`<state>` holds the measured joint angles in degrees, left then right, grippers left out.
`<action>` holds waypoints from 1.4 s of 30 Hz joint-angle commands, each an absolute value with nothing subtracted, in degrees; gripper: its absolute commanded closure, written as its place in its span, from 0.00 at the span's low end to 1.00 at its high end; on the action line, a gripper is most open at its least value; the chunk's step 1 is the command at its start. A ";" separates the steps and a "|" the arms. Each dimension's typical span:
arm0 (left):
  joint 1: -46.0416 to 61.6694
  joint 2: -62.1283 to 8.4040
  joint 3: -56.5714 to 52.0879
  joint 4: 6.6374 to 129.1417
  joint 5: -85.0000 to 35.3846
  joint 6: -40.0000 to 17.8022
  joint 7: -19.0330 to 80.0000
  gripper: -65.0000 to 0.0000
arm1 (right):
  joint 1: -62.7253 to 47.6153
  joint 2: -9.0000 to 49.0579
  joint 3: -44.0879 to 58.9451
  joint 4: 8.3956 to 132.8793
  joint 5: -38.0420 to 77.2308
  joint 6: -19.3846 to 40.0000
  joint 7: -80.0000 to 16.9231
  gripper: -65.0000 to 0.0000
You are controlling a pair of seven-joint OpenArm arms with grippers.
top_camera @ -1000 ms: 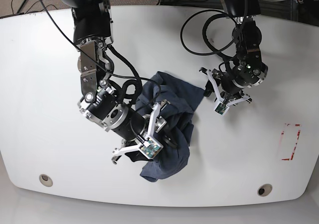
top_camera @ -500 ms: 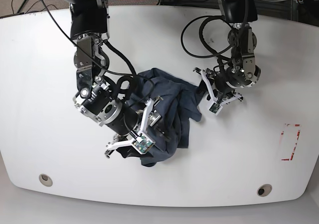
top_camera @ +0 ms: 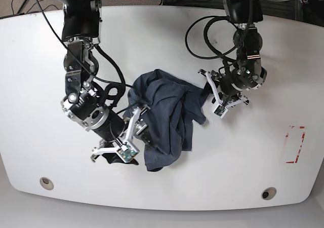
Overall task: Layout the t-shirt on the table in an organized manner, then fold the t-shirt properly
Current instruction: 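Drag the held navy shirt toward the table centre with the right gripper, then regrasp the navy shirt bunch with the right gripper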
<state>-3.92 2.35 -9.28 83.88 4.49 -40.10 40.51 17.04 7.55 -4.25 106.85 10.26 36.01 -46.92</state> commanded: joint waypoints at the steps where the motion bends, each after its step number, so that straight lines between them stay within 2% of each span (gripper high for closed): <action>1: -4.53 2.07 -9.45 85.67 3.74 -40.00 39.34 0.64 | 20.09 5.85 -4.53 103.78 10.07 35.74 -45.85 0.47; 17: -3.65 1.98 -9.45 85.58 3.82 -40.00 39.34 0.64 | 35.47 0.84 -4.44 71.96 10.68 35.74 -41.36 0.47; 26: -3.65 1.98 -9.45 85.58 3.82 -40.00 39.34 0.64 | 41.63 -1.71 -0.04 54.73 10.68 35.82 -38.29 0.47; 32: -3.65 1.98 -9.45 85.41 3.82 -40.00 39.25 0.64 | 42.33 -2.42 0.84 52.88 10.77 35.82 -38.29 0.47; 42: -3.65 1.98 -9.45 85.32 3.74 -40.00 39.08 0.64 | 42.15 -4.62 2.07 53.05 11.30 35.74 -44.44 0.47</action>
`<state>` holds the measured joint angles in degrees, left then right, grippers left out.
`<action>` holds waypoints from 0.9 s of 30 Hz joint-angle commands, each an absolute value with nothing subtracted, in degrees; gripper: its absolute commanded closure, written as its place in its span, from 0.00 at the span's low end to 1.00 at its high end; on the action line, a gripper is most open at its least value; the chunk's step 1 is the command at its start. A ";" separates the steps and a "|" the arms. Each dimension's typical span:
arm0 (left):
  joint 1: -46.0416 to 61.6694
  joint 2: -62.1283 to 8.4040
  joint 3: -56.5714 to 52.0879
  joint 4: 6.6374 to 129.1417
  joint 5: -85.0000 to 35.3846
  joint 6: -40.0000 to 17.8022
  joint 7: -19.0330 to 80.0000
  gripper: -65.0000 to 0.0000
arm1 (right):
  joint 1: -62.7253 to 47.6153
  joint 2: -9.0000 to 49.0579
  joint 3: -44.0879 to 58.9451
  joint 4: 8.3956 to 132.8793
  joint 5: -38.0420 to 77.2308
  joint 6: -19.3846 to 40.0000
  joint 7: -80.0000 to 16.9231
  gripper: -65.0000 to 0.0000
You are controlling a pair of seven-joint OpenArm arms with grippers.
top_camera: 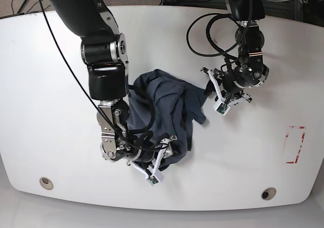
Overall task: Layout the t-shirt on the table in an organized manner, then fold the t-shirt properly
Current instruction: 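Regrasp the navy shirt bunch with the right gripper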
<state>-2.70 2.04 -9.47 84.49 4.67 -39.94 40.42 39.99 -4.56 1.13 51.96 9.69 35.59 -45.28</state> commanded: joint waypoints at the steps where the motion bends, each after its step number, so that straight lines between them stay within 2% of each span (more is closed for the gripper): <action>1: -3.65 1.98 -9.45 85.32 3.74 -40.00 39.08 0.64 | 42.15 -4.62 2.15 53.05 11.65 35.74 -44.70 0.47; 6: -3.65 1.98 -9.45 85.32 3.74 -40.00 38.99 0.64 | 41.01 -4.44 2.59 54.46 14.81 35.74 -46.37 0.47; 19: -3.65 1.98 -9.45 85.23 3.82 -40.00 38.99 0.64 | 34.77 -1.98 1.98 73.19 18.15 35.74 -50.86 0.47; 27: -3.65 1.98 -9.45 85.14 3.82 -40.00 38.99 0.64 | 33.36 -1.54 -6.99 74.15 17.98 35.65 -50.77 0.47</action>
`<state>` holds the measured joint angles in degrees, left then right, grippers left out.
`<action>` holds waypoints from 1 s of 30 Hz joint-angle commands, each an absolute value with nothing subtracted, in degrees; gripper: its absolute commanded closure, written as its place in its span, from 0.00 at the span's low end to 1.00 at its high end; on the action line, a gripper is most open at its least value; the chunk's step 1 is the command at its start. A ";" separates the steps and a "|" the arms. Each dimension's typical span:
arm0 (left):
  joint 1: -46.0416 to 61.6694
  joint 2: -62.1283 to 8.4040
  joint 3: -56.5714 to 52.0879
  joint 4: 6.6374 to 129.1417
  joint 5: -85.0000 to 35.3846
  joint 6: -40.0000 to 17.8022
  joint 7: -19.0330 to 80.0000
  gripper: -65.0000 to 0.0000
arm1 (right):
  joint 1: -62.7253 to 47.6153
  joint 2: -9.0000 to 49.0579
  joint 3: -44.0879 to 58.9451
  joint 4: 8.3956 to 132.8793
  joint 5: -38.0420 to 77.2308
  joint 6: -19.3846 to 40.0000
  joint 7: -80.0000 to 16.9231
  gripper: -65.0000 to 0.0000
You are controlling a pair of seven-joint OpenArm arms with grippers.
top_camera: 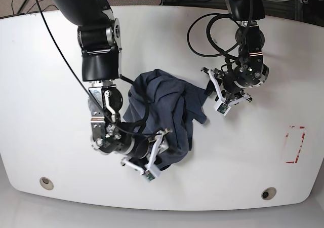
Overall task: Layout the t-shirt on the table in an organized manner, then fold the t-shirt properly
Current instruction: 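Regrasp the navy shirt bunch with the right gripper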
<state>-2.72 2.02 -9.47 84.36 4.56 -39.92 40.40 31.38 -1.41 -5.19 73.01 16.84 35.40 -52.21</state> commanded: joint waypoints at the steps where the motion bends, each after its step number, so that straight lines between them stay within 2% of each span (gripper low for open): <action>1: -3.65 1.98 -9.45 85.14 3.82 -40.00 38.99 0.64 | 33.36 -1.54 -8.13 74.15 17.98 35.65 -50.77 0.47; 5: -3.65 1.98 -9.45 85.14 3.82 -40.00 38.99 0.64 | 33.36 -1.71 -11.56 73.89 16.31 35.65 -50.59 0.47; 10: -3.65 1.98 -9.45 85.05 3.82 -40.00 38.99 0.64 | 33.36 -3.03 -15.78 73.98 8.75 35.65 -48.40 0.47; 17: -3.65 1.98 -9.45 85.05 3.82 -40.00 38.99 0.64 | 33.27 -6.37 -16.13 71.43 -2.33 35.65 -44.26 0.46; 25: -2.95 1.98 -9.45 85.05 3.82 -40.00 38.99 0.64 | 32.57 -7.43 -16.22 70.64 -6.29 35.65 -42.59 0.32; 30: -2.86 1.98 -9.45 85.05 3.82 -40.00 38.99 0.64 | 32.40 -7.43 -16.22 69.23 -6.64 35.65 -40.92 0.38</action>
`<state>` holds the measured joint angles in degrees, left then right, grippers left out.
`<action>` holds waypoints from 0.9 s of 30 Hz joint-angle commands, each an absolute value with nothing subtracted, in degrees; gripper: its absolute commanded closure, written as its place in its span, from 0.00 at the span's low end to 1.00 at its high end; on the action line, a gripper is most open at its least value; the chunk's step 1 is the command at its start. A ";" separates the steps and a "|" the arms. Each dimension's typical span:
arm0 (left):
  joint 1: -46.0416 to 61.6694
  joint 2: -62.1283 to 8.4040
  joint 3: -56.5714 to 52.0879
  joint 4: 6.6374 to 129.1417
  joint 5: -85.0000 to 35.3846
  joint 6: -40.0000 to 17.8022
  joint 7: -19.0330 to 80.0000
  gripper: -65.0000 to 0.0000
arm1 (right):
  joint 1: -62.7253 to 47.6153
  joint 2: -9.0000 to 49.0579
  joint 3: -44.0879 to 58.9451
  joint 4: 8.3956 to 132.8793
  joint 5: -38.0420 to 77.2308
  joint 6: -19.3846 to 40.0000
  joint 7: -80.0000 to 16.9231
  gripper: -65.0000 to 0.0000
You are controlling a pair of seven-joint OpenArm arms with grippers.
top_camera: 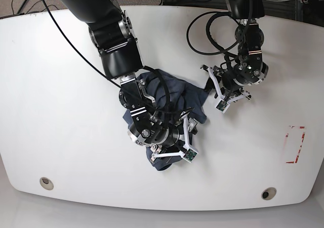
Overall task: Layout the t-shirt on the table in an organized manner, then fold the t-shirt properly
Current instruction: 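Regrasp the navy shirt bunch with the right gripper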
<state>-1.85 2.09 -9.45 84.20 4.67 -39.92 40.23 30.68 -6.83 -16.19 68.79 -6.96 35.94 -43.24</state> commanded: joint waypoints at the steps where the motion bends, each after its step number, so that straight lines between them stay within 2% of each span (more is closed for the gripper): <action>1: -2.86 1.98 -9.45 85.05 3.82 -40.00 38.99 0.64 | 32.40 -7.43 -16.22 68.88 -6.64 35.65 -40.57 0.39; 8: -2.51 1.63 -9.45 85.05 3.74 -40.00 38.90 0.64 | 31.87 -7.08 -16.13 65.71 -6.37 35.65 -38.55 0.46; 12: -2.51 0.92 -9.45 85.05 3.74 -40.00 38.90 0.64 | 31.16 -6.02 -16.13 65.63 -6.11 35.65 -37.85 0.53; 23: -2.77 0.75 -9.45 79.69 3.56 -40.00 38.73 0.64 | 30.02 -6.02 -16.13 68.88 -6.11 35.74 -38.20 0.92; 27: -2.59 0.75 -9.45 79.60 3.56 -40.00 37.49 0.64 | 28.62 -6.02 -16.22 73.10 -6.64 35.74 -38.20 1.00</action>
